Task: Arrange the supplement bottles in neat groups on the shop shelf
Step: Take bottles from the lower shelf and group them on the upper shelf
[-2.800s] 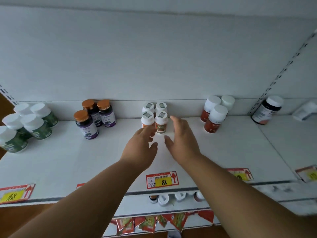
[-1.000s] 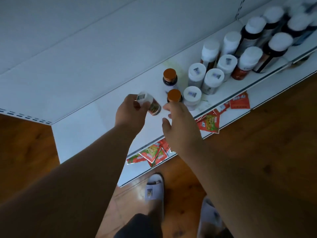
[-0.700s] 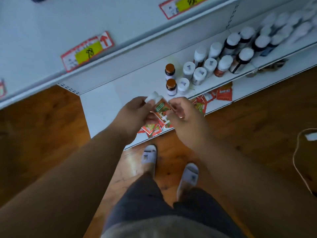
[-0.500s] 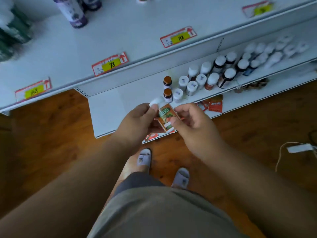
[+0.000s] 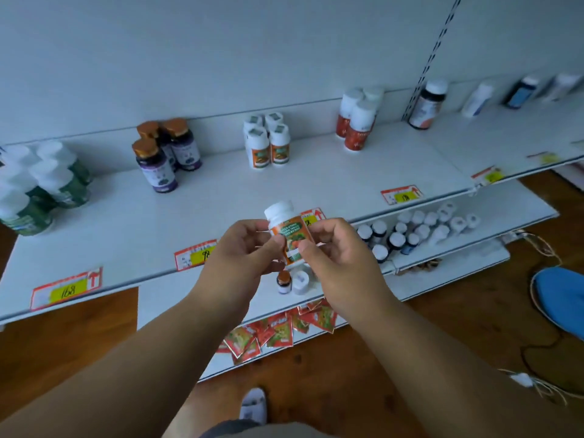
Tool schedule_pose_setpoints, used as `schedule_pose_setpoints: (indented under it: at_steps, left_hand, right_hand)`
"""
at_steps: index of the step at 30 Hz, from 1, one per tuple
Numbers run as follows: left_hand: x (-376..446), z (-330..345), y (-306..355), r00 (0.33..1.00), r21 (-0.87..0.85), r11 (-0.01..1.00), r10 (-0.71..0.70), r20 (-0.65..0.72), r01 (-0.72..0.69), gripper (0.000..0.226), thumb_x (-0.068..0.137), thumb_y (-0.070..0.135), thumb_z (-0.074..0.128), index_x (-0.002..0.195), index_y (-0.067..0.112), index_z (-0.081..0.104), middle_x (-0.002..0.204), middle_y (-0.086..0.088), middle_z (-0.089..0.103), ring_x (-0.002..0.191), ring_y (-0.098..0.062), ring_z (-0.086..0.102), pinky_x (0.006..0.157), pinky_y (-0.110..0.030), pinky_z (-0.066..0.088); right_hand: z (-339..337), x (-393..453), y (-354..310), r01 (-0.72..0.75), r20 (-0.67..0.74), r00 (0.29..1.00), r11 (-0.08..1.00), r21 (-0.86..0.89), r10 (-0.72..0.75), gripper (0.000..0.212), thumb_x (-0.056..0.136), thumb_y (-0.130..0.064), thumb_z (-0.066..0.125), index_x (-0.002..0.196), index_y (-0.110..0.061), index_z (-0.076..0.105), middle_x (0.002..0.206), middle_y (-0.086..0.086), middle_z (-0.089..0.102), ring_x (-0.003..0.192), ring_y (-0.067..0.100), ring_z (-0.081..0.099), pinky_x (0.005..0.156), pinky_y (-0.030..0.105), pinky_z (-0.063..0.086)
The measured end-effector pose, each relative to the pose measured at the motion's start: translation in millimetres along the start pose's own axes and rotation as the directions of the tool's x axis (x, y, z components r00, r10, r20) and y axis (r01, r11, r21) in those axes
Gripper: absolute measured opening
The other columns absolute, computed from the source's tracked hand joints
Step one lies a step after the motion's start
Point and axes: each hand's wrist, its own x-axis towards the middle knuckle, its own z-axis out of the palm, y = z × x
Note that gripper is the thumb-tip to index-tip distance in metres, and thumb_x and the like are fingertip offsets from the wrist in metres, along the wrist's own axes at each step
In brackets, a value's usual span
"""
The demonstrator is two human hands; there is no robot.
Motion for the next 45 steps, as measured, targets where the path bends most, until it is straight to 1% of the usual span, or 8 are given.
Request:
schedule_pose_setpoints:
  at_steps: [4, 12, 19, 22, 28, 34, 40, 45]
  left_hand:
    - [44, 0, 20, 0.993, 0.154, 0.982, 0.114, -0.005, -0.112, 0.024, 0.090, 0.014, 0.070, 0.110, 0.026, 0.062, 0.097, 0.003, 0.075, 0.090, -0.022, 0.071, 0.086, -0.044, 0.057]
    - [129, 5, 21, 0.952, 0.430, 0.898, 0.207, -0.224, -0.094, 0.033, 0.086, 0.015, 0.074, 0.114, 0.027, 0.061, 0.097, 0.017, 0.069, 0.086, 0.004, 0.065, 0.074, -0.013, 0.049]
    - [171, 0, 3, 0.903, 0.471, 0.882, 0.214, -0.371, -0.016, 0.037, 0.083, 0.009, 0.074, 0.113, 0.027, 0.062, 0.092, 0.020, 0.067, 0.081, 0.012, 0.063, 0.067, -0.002, 0.045]
    - [180, -1, 7, 0.899, 0.522, 0.853, 0.234, -0.370, -0.008, 0.038, 0.084, 0.011, 0.073, 0.115, 0.029, 0.063, 0.094, 0.015, 0.068, 0.083, 0.005, 0.065, 0.072, -0.008, 0.048]
    - [177, -12, 13, 0.923, 0.588, 0.809, 0.211, -0.320, 0.018, 0.048, 0.085, 0.021, 0.074, 0.129, 0.036, 0.059, 0.102, 0.012, 0.066, 0.088, -0.007, 0.065, 0.086, -0.030, 0.054]
    - [132, -30, 16, 0.953, 0.657, 0.747, 0.265, -0.149, -0.105, 0.042, 0.085, 0.021, 0.075, 0.124, 0.028, 0.060, 0.099, 0.015, 0.067, 0.089, -0.003, 0.063, 0.080, -0.016, 0.048]
    - [69, -48, 19, 0.911, 0.736, 0.563, 0.372, 0.180, -0.375, 0.045, 0.086, 0.021, 0.073, 0.127, 0.027, 0.058, 0.107, 0.012, 0.065, 0.093, -0.003, 0.059, 0.088, -0.022, 0.051]
    - [21, -53, 10, 0.869, 0.738, 0.477, 0.381, 0.316, -0.478, 0.042, 0.086, 0.018, 0.073, 0.126, 0.022, 0.061, 0.108, 0.009, 0.064, 0.095, -0.005, 0.059, 0.084, -0.018, 0.047]
  right_hand:
    - [-4, 41, -14, 0.026, -0.017, 0.999, 0.992, -0.125, -0.028, 0.022, 0.092, -0.034, 0.066, 0.111, -0.033, 0.055, 0.101, -0.021, 0.065, 0.086, -0.007, 0.062, 0.067, 0.011, 0.049]
    - [9, 161, -11, 0.125, 0.146, 0.987, 0.915, -0.384, -0.074, 0.026, 0.085, -0.032, 0.074, 0.101, -0.026, 0.054, 0.102, -0.009, 0.067, 0.092, 0.014, 0.063, 0.081, 0.029, 0.050]
    - [30, 219, 11, 0.243, 0.230, 0.960, 0.890, -0.386, -0.162, 0.024, 0.086, -0.030, 0.071, 0.104, -0.018, 0.060, 0.100, -0.001, 0.069, 0.091, 0.020, 0.066, 0.080, 0.036, 0.053]
    - [36, 226, 16, 0.226, 0.197, 0.967, 0.897, -0.379, -0.160, 0.022, 0.086, -0.027, 0.070, 0.102, -0.017, 0.060, 0.096, -0.001, 0.068, 0.087, 0.019, 0.065, 0.076, 0.036, 0.052]
    - [43, 224, 6, 0.183, 0.095, 0.983, 0.871, -0.456, -0.157, 0.024, 0.086, -0.036, 0.070, 0.095, -0.019, 0.055, 0.093, -0.003, 0.060, 0.081, 0.017, 0.057, 0.062, 0.027, 0.035]
    - [38, 171, -5, 0.146, 0.004, 0.986, 0.862, -0.485, -0.165, 0.035, 0.088, -0.029, 0.070, 0.117, -0.020, 0.054, 0.106, -0.006, 0.052, 0.098, 0.013, 0.056, 0.077, 0.022, 0.040]
    - [58, 83, -20, 0.142, -0.095, 0.973, 0.874, -0.465, -0.209, 0.045, 0.089, -0.032, 0.069, 0.130, -0.027, 0.050, 0.126, -0.004, 0.052, 0.104, 0.007, 0.053, 0.086, 0.022, 0.048]
    - [57, 20, -13, 0.147, -0.103, 0.968, 0.852, -0.502, -0.227, 0.042, 0.091, -0.027, 0.068, 0.131, -0.024, 0.053, 0.130, -0.004, 0.051, 0.107, 0.001, 0.049, 0.080, 0.003, 0.034]
